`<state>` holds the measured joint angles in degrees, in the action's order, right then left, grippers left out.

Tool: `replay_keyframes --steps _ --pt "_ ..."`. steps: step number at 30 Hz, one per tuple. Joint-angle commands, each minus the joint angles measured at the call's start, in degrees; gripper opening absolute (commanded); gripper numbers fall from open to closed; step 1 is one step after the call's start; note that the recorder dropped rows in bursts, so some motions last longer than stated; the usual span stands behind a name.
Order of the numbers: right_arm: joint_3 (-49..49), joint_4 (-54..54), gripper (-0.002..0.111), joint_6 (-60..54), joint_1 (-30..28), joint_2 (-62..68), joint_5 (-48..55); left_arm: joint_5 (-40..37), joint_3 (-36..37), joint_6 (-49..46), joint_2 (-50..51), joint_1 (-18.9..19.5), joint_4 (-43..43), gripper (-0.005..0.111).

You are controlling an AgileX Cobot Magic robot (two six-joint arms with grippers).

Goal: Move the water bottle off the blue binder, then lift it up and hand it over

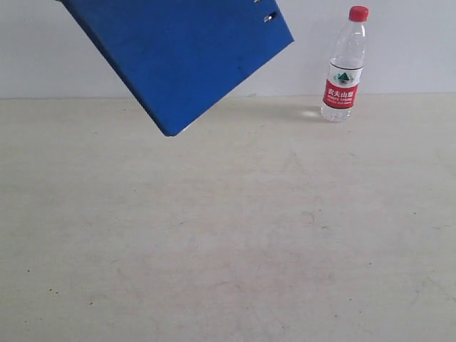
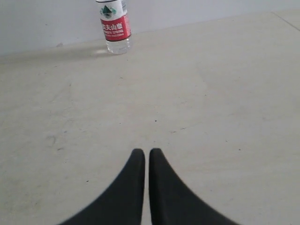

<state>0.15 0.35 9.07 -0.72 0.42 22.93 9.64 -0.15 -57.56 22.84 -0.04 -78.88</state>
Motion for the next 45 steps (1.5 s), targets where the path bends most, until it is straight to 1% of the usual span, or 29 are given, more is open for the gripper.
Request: replay_keyframes --steps 1,14,29,31,32,33,34,35,36,37,38,39,40,42,45 --pt "-0.15 2.66 0.001 -0.72 -3.18 -0.42 3.16 -0.52 0.15 0.21 -0.52 -0.5 0.29 0.005" --pt "-0.15 5.5 0.001 -1.77 -3.28 -0.42 4.19 -0.53 0.15 0.21 -0.52 -0.5 0.29 0.005" --pt "-0.15 5.5 0.001 -1.54 -3.28 -0.42 4.0 -0.53 0.15 0.21 -0.52 -0.5 0.29 0.005" --pt "-0.15 5.5 0.001 -1.54 -3.28 -0.42 3.85 -3.43 0.15 0.21 -0.97 -0.5 1.15 0.005" --pt "-0.15 5.5 0.001 -1.54 -3.28 -0.42 3.76 -6.49 0.15 0.09 -3.2 -0.5 6.02 0.005" --pt "-0.15 5.5 0.001 -1.54 -3.28 -0.42 3.76 -8.88 0.15 0.09 -5.97 -0.5 16.92 0.005" --pt "-0.15 5.5 0.001 -1.54 -3.28 -0.42 3.68 -12.17 0.15 0.19 -10.16 -0.5 35.08 0.005" --pt "-0.15 5.5 0.001 -1.54 -3.28 -0.42 3.68 -14.95 0.15 0.19 -13.18 -0.5 50.25 0.005" --pt "-0.15 5.5 0.001 -1.54 -3.28 -0.42 3.68 -17.74 0.15 0.19 -17.02 -0.5 67.96 0.005" --pt "-0.15 5.5 0.001 -1.54 -3.28 -0.42 3.68 -19.09 0.15 0.19 -19.24 -0.5 74.78 0.005" --pt "-0.15 5.5 0.001 -1.54 -3.28 -0.42 3.68 -20.01 0.15 1.45 -21.37 -0.5 77.13 0.005" --pt "-0.15 5.5 0.001 -1.54 -3.28 -0.42 3.68 -20.94 0.15 4.33 -22.84 -0.5 76.44 0.005" --pt "-0.15 5.5 0.001 -1.54 -3.28 -0.42 3.68 -22.15 0.15 10.74 -22.84 -0.5 74.27 0.005" --pt "-0.15 5.5 0.001 -1.54 -3.28 -0.42 3.63 -23.04 0.15 27.01 -22.84 -0.5 70.06 0.005" --pt "-0.15 5.5 0.001 -1.54 -3.28 -0.42 3.47 -23.14 0.15 43.82 -22.84 -0.63 68.13 0.005"
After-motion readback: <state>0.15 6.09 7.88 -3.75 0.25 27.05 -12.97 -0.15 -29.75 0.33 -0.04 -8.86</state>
